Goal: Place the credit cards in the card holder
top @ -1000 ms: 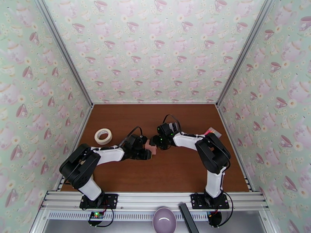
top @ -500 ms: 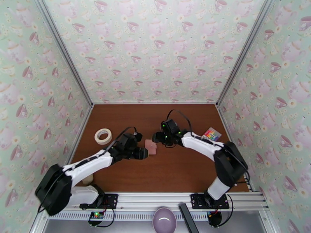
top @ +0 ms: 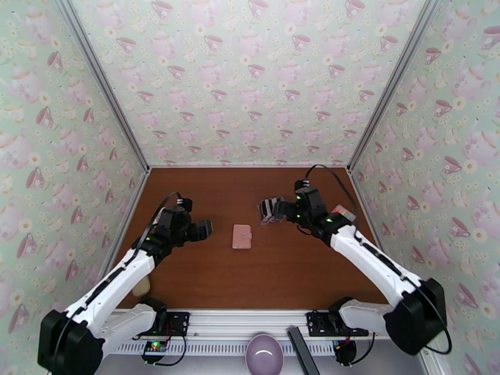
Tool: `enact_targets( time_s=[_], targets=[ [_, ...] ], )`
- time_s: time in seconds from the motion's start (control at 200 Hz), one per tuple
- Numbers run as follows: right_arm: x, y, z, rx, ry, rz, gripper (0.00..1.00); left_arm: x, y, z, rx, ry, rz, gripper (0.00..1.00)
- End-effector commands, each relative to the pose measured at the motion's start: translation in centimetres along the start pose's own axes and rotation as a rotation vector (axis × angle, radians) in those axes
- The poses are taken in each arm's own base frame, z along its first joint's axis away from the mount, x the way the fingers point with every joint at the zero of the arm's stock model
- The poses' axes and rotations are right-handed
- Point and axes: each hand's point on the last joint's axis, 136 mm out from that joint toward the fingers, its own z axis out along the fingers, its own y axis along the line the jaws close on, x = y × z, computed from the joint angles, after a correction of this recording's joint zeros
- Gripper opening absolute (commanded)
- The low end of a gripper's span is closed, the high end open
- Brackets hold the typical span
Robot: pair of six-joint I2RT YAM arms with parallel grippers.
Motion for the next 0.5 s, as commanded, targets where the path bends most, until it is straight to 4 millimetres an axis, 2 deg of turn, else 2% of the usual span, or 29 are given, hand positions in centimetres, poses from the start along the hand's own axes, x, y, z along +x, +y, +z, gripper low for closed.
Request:
enact_targets(
  time_s=[0.0,0.165,0.18,0.2,0.215,0.376,0.496],
  targets=[
    [-1.2,-4.9,-0.9,0.187,-0.086,-0.046,1.00,-1.2,3.0,-0.7,-0.103,-0.142,0.017,0.86],
    [-0.9,-7.2,0.2,0.235,-0.185,-0.081,1.00,-2.5,6.0,-3.2,-0.215,-0.384,0.044,0.87],
    [-0.9,-7.3,0.3,0.232,-0.194,-0.084,1.00,-2.6,6.2,-3.5,-0.220,-0.399,0.052,0.89],
    [-0.7,-7.4,0.6,0.234,-0.199,-0.090,1.00,-2.6,6.2,-3.7,-0.220,-0.418,0.073,0.98],
    [-0.5,-7.5,0.8,0.235,-0.199,-0.097,1.00,-2.6,6.3,-3.9,-0.221,-0.430,0.088,1.00],
    [0.9,-8.5,2.6,0.268,-0.248,-0.188,1.00,-1.9,7.8,-4.8,-0.263,-0.502,0.138,1.00],
    [1.3,-8.5,2.8,0.240,-0.289,-0.178,1.00,-1.8,7.7,-5.1,-0.263,-0.502,0.187,1.00]
  ],
)
